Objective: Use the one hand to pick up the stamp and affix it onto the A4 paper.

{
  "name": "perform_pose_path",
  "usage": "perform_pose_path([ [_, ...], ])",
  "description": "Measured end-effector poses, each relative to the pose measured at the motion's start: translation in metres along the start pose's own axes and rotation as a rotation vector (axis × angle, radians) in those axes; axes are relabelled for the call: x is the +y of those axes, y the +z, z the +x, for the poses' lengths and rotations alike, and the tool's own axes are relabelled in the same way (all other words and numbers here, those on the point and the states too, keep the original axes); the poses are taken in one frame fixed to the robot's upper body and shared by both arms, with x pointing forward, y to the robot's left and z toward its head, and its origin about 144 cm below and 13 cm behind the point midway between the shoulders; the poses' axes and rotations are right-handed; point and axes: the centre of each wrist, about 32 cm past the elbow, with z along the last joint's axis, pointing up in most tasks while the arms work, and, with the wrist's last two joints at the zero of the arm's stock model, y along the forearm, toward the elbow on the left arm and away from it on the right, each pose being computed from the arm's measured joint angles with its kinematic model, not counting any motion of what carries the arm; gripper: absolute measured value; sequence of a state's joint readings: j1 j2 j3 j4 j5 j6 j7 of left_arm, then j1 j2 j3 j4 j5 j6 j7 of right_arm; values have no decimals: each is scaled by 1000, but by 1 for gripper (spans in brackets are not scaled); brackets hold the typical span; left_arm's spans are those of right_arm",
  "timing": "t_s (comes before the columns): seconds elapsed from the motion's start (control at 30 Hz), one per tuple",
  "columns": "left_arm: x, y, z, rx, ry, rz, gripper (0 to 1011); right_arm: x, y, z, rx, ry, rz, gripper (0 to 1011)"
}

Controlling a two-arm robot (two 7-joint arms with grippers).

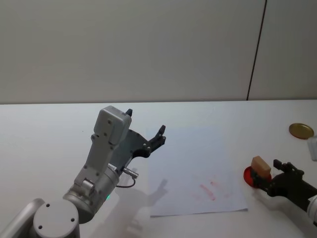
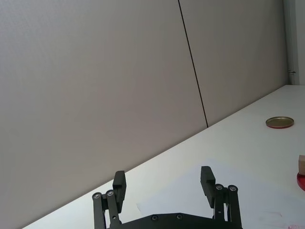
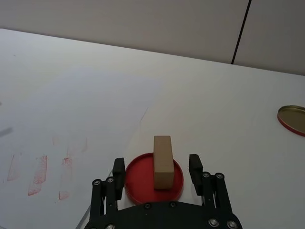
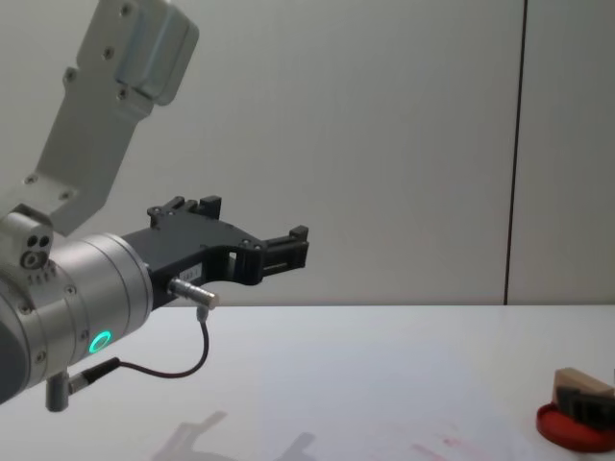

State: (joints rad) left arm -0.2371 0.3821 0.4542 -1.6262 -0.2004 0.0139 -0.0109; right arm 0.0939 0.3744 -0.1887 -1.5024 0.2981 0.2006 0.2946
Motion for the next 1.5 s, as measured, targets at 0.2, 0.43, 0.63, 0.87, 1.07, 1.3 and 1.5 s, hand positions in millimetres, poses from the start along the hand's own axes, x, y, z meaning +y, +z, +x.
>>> perform_pose_path([
  [0.2, 0, 0, 0, 0, 0, 0, 993, 2, -2, 1, 4, 4, -9, 675],
  [0.43, 0, 0, 0, 0, 0, 0, 993, 3, -4, 0, 6, 4, -9, 444],
  [0.63, 0, 0, 0, 0, 0, 0, 993, 4, -5, -1, 3, 0, 0, 265],
  [0.87, 0, 0, 0, 0, 0, 0, 993, 3, -6, -3, -16, -6, 20, 214],
  [1.07, 0, 0, 0, 0, 0, 0, 993, 3, -3, -7, -41, 2, 54, 214],
  [1.3, 0, 0, 0, 0, 0, 0, 993, 4, 5, -17, -73, 57, 103, 214],
  [1.5, 0, 0, 0, 0, 0, 0, 993, 7, 13, -28, -78, 115, 126, 214],
])
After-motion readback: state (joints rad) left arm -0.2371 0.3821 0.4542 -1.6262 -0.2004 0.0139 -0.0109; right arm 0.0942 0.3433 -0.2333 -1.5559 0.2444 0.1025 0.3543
